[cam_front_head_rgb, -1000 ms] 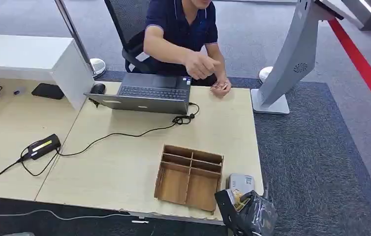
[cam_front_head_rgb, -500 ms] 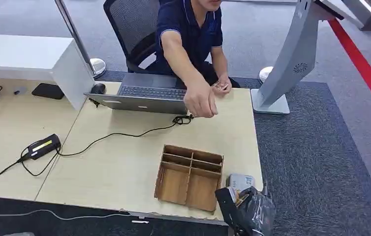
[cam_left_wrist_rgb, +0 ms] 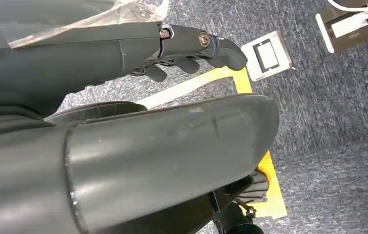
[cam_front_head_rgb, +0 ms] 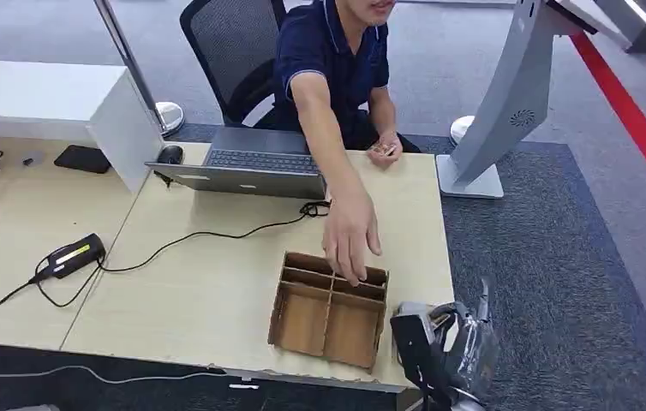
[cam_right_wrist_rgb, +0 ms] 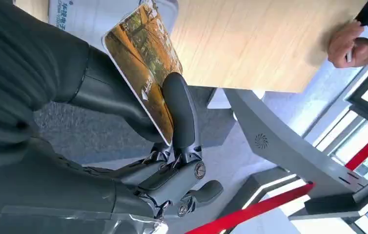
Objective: Pass the card to the sensor for recognition and then transmit it.
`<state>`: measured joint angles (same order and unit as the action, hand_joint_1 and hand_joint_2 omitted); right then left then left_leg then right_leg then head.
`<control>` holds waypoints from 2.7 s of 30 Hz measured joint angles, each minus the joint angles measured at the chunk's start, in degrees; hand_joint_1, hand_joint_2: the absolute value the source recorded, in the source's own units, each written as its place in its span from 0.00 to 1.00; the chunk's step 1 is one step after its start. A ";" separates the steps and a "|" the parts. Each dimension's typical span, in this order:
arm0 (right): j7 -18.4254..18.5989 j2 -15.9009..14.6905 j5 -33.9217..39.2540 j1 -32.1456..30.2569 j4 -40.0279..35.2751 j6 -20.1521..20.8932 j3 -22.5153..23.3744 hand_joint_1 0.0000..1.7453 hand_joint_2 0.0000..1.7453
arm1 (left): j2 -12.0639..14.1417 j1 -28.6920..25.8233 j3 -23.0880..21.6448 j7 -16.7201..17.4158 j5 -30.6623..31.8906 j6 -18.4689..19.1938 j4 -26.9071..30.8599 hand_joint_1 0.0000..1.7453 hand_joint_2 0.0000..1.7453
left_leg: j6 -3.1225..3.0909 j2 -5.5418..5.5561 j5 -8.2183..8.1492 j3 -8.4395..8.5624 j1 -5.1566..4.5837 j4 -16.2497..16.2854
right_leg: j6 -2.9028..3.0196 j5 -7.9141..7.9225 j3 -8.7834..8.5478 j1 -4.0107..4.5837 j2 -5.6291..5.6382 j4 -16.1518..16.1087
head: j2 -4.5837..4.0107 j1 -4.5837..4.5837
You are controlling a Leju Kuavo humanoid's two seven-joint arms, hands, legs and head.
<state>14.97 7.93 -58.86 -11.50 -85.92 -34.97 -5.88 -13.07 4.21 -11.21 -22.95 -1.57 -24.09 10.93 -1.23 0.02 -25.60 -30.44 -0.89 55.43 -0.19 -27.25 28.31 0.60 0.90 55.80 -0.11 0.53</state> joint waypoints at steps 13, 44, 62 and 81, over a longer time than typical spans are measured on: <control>-0.74 -1.42 -3.30 0.20 -9.41 -1.29 -3.24 1.00 1.00 | -0.04 0.00 0.02 0.00 0.00 0.17 0.00 0.00 0.00 | 0.00 0.02 0.00 -0.01 -0.01 0.00 | 0.00 0.00 -0.01 -0.01 -0.01 0.00 | 0.00 0.00; 2.78 -7.82 -7.71 2.82 -33.59 -2.05 -15.82 1.00 1.00 | 0.04 -0.01 0.11 0.00 0.00 -0.46 0.00 0.00 0.00 | 0.00 0.01 0.00 0.00 -0.01 0.00 | 0.00 0.00 -0.02 0.00 0.00 0.00 | 0.00 0.02; 1.36 -9.14 -5.34 5.00 -32.72 -0.79 -18.40 1.00 1.00 | 0.13 0.00 0.11 0.00 0.00 -1.14 0.02 0.00 0.00 | 0.00 0.02 0.01 0.01 -0.01 0.00 | 0.00 0.00 -0.04 0.00 0.00 0.00 | 0.00 0.00; 0.55 -9.16 3.30 9.23 -20.94 5.57 -21.57 0.00 1.00 | -0.09 0.00 0.09 0.00 0.00 0.13 0.02 0.00 0.00 | 0.00 0.01 0.01 0.01 0.00 0.00 | 0.00 0.01 -0.05 0.00 -0.01 0.00 | 0.00 0.00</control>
<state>15.52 -1.22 -55.56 -2.27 -106.86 -29.40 -27.45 -13.16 4.21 -11.13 -22.95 -1.57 -23.96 10.95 -1.23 0.03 -25.60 -30.42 -0.89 55.43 -0.19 -27.24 28.26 0.60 0.89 55.80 -0.11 0.52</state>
